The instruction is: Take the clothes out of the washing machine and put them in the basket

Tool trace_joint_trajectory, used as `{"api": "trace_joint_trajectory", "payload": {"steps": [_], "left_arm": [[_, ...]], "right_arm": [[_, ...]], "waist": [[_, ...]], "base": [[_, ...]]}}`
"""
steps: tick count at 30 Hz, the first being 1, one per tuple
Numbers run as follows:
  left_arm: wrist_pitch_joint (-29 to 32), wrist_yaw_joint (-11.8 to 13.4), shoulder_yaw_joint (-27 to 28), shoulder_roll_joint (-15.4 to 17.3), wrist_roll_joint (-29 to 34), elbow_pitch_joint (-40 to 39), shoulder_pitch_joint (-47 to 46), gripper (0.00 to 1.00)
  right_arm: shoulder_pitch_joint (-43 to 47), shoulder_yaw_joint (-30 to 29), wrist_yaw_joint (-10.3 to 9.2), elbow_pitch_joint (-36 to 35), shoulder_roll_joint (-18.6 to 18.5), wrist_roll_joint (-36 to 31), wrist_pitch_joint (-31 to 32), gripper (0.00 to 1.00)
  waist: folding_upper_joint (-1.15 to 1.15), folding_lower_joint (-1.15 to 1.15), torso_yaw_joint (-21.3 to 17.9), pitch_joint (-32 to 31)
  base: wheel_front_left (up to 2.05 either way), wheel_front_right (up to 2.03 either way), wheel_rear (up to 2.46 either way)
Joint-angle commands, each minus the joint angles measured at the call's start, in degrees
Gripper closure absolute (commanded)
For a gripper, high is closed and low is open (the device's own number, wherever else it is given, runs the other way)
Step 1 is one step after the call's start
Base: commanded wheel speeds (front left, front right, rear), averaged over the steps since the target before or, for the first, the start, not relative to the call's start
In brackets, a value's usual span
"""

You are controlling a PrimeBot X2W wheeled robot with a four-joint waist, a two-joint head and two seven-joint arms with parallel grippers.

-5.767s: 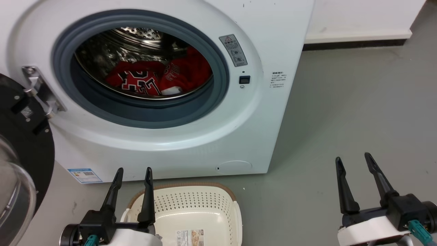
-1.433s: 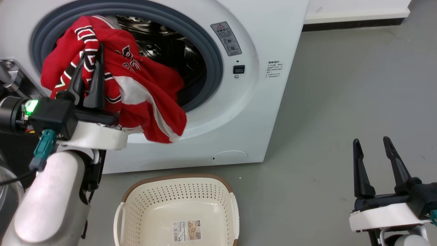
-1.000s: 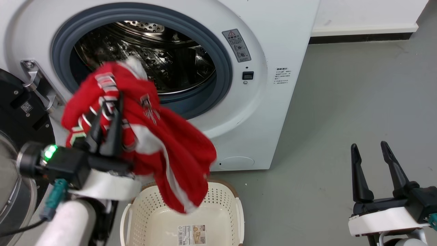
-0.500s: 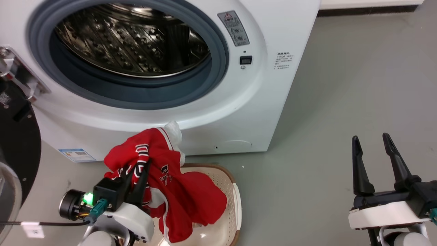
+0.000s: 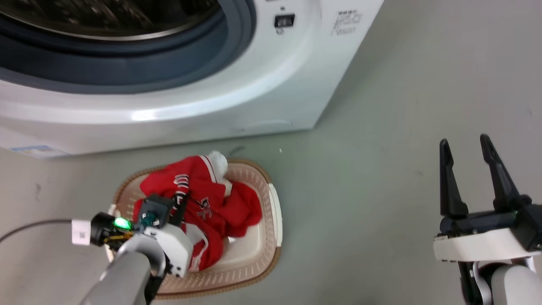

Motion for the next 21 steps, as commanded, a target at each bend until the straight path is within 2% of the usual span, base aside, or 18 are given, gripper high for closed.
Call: {"api": "trace_joint_trajectory", "payload": {"steps": [1, 12, 16, 21], "left_arm": [[-0.4, -0.3, -0.1, -0.2, 0.3, 0.9, -1.6, 1.00], [-0.8, -1.4, -0.3, 0.2, 1.4, 15.4, -13.5, 1.00], [-0.8, -0.5, -0.2, 1.2, 1.9, 20.2, -16.1, 1.00], [-0.9, 0.1, 1.3, 0.4, 0.4, 24.3, -19.3, 1.00]], "right_arm": [[-1.1, 0.1, -0.06, -0.3, 0.1, 0.0, -0.1, 0.00], [-5.2, 1.6, -0.07, -1.4, 0.1, 2.5, -0.1, 0.00], [-6.2, 1.7, -0.06, -1.4, 0.1, 3.7, -0.1, 0.00], [-7.3, 2.5, -0.07, -1.9, 0.1, 4.9, -0.1, 0.00]], "waist": [[0.00, -0.01, -2.1, 4.1], [0.00, -0.01, -6.2, 15.6], [0.00, -0.01, -7.7, 18.5], [0.00, -0.01, -8.5, 21.1]], "base": [[0.00, 0.00, 0.00], [0.00, 0.00, 0.00], [0.00, 0.00, 0.00], [0.00, 0.00, 0.00]]}}
